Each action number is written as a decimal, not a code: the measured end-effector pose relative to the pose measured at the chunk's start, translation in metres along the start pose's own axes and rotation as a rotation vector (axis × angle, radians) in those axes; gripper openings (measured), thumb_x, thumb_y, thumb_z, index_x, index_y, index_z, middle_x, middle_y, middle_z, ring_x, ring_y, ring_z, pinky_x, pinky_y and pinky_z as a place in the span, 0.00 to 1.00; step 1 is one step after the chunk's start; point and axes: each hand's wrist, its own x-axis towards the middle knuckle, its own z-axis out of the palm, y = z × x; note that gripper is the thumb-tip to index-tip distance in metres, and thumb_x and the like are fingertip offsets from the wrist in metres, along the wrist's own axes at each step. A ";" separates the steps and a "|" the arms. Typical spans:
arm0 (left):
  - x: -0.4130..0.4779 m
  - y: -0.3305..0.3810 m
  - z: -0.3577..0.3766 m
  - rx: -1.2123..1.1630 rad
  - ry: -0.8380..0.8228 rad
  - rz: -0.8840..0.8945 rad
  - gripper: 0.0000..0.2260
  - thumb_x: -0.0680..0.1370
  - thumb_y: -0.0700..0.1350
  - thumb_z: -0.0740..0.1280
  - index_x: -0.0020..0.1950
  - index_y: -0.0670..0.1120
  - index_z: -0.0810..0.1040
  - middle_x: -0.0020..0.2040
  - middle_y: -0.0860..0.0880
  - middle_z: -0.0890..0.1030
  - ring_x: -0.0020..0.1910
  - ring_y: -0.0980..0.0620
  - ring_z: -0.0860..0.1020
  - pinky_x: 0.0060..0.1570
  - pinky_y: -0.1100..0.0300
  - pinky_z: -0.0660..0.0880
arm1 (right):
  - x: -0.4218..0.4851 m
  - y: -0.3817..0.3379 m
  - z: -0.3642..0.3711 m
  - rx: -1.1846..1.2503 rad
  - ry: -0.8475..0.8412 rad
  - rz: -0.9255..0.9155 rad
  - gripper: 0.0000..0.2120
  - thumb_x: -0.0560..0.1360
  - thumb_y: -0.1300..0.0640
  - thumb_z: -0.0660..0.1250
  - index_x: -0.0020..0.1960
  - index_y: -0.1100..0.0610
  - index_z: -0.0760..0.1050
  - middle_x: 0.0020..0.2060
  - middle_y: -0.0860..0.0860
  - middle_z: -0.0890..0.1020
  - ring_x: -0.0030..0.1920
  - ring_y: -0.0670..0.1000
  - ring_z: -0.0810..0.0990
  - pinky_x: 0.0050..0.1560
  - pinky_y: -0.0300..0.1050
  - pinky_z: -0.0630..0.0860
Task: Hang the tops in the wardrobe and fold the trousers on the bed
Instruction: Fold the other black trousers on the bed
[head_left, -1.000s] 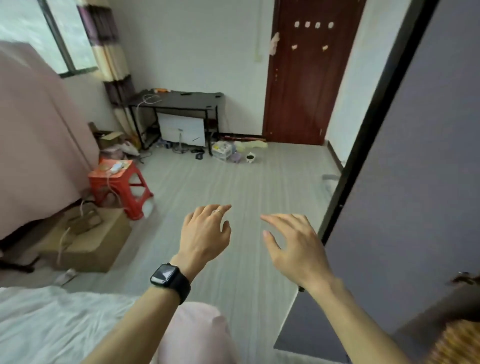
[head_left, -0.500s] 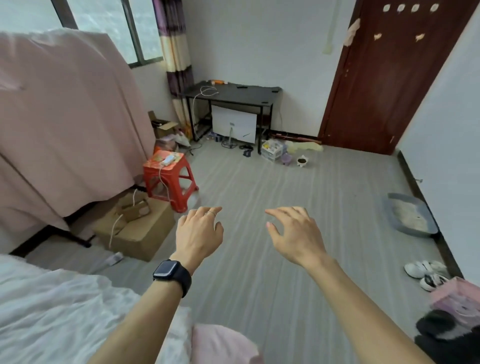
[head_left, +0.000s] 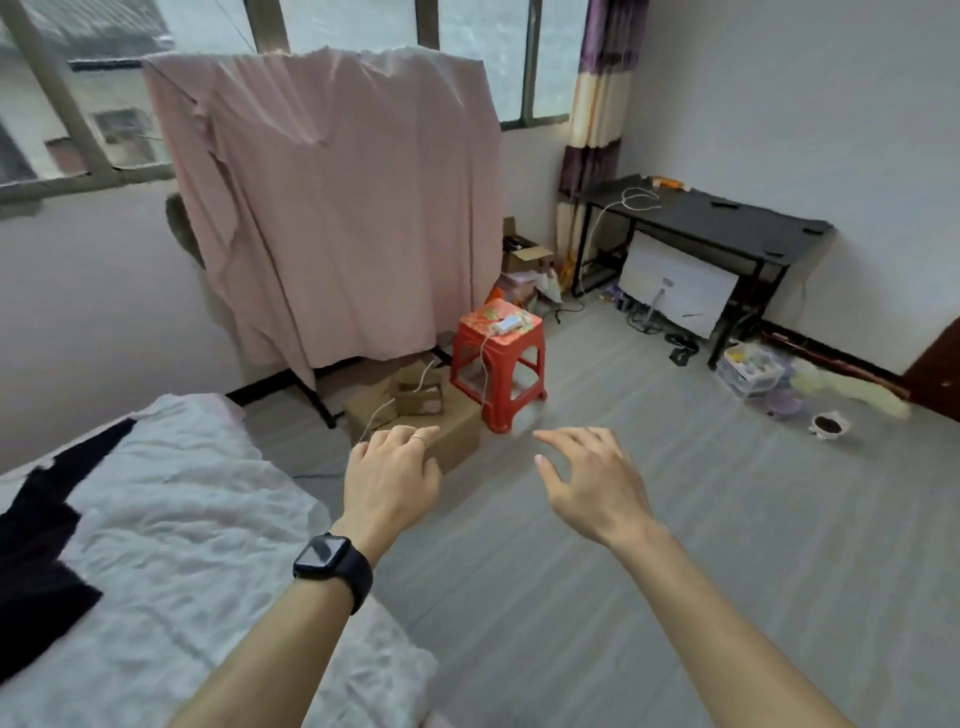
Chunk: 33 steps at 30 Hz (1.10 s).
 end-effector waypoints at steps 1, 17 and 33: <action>0.007 -0.006 0.003 0.009 0.009 -0.043 0.21 0.79 0.50 0.60 0.73 0.57 0.73 0.68 0.54 0.77 0.67 0.49 0.73 0.63 0.51 0.67 | 0.018 0.000 0.005 0.007 -0.020 -0.043 0.18 0.80 0.42 0.61 0.69 0.41 0.74 0.64 0.40 0.78 0.67 0.47 0.69 0.63 0.48 0.70; 0.091 -0.071 -0.020 0.106 0.139 -0.802 0.22 0.81 0.51 0.59 0.75 0.56 0.70 0.71 0.55 0.74 0.70 0.51 0.70 0.67 0.54 0.65 | 0.277 -0.072 0.062 0.110 -0.251 -0.749 0.20 0.81 0.43 0.61 0.72 0.41 0.72 0.65 0.40 0.77 0.69 0.49 0.68 0.64 0.48 0.69; 0.069 -0.280 -0.065 0.115 0.259 -1.193 0.21 0.82 0.53 0.59 0.76 0.56 0.69 0.72 0.53 0.73 0.69 0.48 0.70 0.66 0.52 0.65 | 0.347 -0.323 0.187 0.135 -0.418 -1.166 0.22 0.82 0.42 0.58 0.75 0.42 0.68 0.69 0.42 0.75 0.71 0.52 0.67 0.66 0.51 0.68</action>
